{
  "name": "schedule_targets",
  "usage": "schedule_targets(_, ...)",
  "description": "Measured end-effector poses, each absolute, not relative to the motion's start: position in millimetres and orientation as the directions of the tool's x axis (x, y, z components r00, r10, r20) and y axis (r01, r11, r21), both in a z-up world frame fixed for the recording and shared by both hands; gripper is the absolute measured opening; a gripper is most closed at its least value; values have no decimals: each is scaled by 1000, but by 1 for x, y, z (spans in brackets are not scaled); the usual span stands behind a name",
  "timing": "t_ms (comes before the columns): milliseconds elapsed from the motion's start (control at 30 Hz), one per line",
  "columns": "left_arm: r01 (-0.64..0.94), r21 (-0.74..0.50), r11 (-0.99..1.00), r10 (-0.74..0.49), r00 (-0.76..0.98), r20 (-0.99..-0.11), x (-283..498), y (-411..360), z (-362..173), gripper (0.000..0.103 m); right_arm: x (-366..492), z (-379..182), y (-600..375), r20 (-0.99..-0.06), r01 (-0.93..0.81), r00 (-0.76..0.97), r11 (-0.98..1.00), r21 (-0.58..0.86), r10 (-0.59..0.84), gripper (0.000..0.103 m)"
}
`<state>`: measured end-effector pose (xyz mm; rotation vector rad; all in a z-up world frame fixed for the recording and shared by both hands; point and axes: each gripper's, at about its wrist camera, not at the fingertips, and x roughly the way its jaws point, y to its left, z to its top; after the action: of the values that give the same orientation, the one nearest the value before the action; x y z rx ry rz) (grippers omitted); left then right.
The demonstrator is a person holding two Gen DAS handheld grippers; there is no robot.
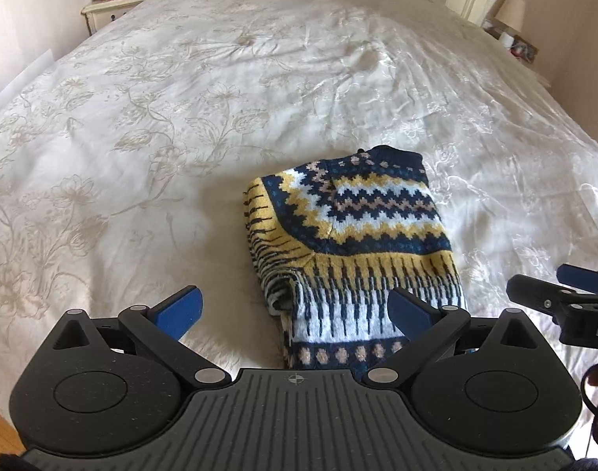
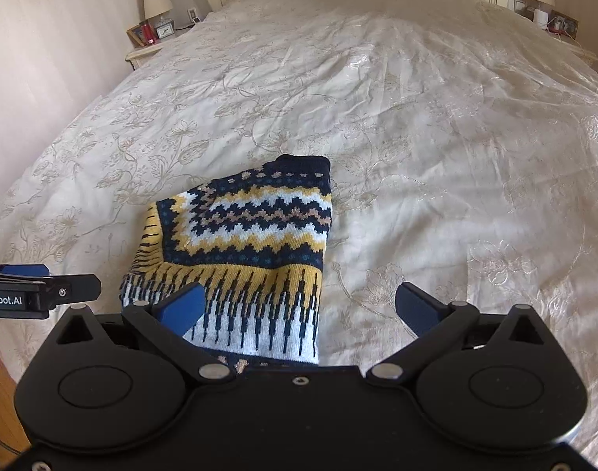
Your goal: Fold small clothes
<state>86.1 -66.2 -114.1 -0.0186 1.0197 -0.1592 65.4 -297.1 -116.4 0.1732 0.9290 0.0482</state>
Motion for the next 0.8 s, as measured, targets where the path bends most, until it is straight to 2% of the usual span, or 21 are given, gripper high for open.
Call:
schedule_targets(100,72,-45,996,-75,507,-859,75,-74,-104,101,50,-107,-300,-779,19,611,981,192,141,102)
schedule_targets(333,34,-60,998,-69,555,-829,45,-83,-81,100,20,-89,-302,-742,-14,647,976,215,173,102)
schedule_targets(567,-9,60,998,54,581,-812,25,-96,-69,100,1,-76,-299,-713,-40,675,975,218,187,102)
schedule_targets(800,13,59,998,40,598,-801,8,-99,-62,93,-16,-67,-295,-694,-33,704,982,184,154,102)
